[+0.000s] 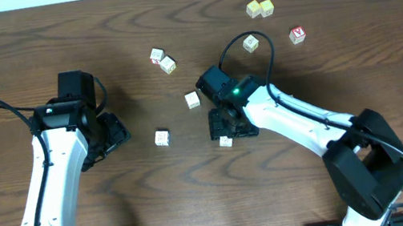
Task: Lift 4 blocks
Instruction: 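Close the right gripper on the Y letter block, then carry the Y block to table center and release it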
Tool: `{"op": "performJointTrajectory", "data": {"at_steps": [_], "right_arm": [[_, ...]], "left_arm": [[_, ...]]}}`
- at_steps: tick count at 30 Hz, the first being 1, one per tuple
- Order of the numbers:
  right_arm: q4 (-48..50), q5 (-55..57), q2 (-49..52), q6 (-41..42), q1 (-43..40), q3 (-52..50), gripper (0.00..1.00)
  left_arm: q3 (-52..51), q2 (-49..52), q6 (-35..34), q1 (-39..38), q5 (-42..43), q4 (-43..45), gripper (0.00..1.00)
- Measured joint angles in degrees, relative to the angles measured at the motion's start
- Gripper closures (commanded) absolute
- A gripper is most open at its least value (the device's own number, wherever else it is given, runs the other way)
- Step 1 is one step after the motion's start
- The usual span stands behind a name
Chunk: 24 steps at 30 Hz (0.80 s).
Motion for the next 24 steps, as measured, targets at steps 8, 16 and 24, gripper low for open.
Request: {"op": "performJointTrajectory", "data": {"at_steps": [8,16,24], "right_arm": [[0.2,-0.04,3.08,0.87,0.0,0.0,0.55],[-0.13,-0.04,3.69,0.92,-0.04,0.0,0.75],[0.02,0.33,3.69,-1.05,-3.39,0.22,0.8]], "left_arm": [[0.0,0.0,0.0,0.0,0.0,0.0,0.24],[0.0,0.0,0.0,0.0,0.0,-0.02,0.24],[0.0,0.0,0.0,0.0,0.0,0.0,0.24]]}}
